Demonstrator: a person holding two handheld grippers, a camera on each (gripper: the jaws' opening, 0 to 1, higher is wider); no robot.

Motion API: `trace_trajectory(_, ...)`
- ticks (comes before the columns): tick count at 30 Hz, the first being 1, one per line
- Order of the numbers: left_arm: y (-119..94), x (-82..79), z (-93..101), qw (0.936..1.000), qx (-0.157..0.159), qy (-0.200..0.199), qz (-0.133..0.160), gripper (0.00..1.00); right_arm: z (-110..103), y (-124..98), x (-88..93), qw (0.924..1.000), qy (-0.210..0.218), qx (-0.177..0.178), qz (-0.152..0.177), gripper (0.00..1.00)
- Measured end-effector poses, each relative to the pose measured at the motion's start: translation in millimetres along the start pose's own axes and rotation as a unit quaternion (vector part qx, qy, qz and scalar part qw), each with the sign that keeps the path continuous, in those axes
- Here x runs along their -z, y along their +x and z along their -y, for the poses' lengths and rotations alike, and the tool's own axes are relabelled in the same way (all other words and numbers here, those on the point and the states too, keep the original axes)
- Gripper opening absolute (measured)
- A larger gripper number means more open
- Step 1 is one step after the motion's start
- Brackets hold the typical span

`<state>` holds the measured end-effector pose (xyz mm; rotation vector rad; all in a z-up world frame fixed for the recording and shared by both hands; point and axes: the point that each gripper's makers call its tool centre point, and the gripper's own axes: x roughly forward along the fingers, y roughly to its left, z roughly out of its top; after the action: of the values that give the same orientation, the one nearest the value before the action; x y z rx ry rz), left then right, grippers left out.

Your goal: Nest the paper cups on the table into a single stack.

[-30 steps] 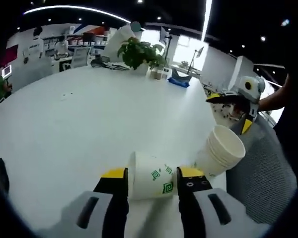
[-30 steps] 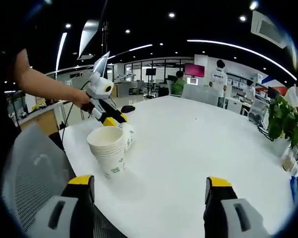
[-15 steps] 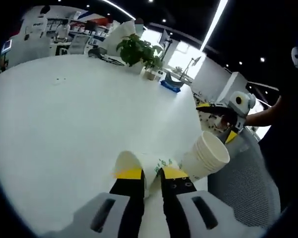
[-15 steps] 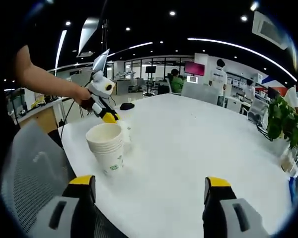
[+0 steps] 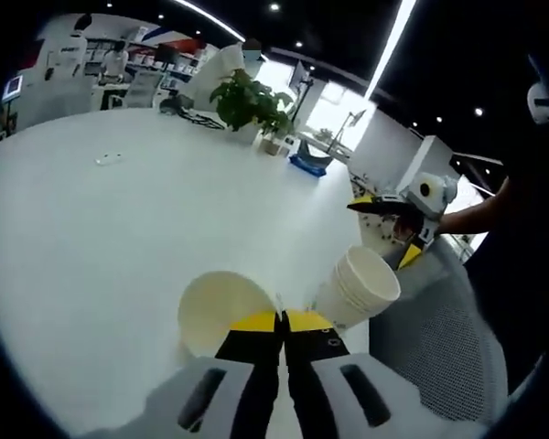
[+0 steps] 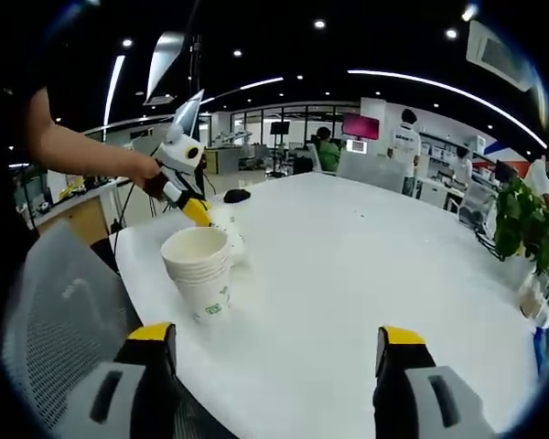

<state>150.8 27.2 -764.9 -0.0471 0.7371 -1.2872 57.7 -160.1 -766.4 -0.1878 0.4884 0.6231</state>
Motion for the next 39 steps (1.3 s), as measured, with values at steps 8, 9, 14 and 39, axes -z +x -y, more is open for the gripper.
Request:
trace_trajectory(8, -11, -14.8, 7.3, 0.9995, -0.011, 0.029, 0.010, 0.00, -1, 0, -0.6, 1.0000, 0.000, -0.004, 0.001, 0.92)
trace_trajectory(9, -13, -18.0, 8.9, 0.9992, -0.013, 0.036, 0.011, 0.00, -1, 0, -0.8, 1.0000, 0.000, -0.004, 0.002, 0.92)
trace_trajectory(14, -20, -29.7, 17.2, 0.9974, -0.020, 0.069, 0.008, 0.00, -2, 0, -0.6, 1.0000, 0.000, -0.005, 0.001, 0.92)
trace_trajectory(39, -28, -72.9, 106.0, 0.9804, 0.046, 0.191, -0.009, 0.00, -2, -1, -4.0, 0.9998, 0.011, -0.008, 0.011, 0.94)
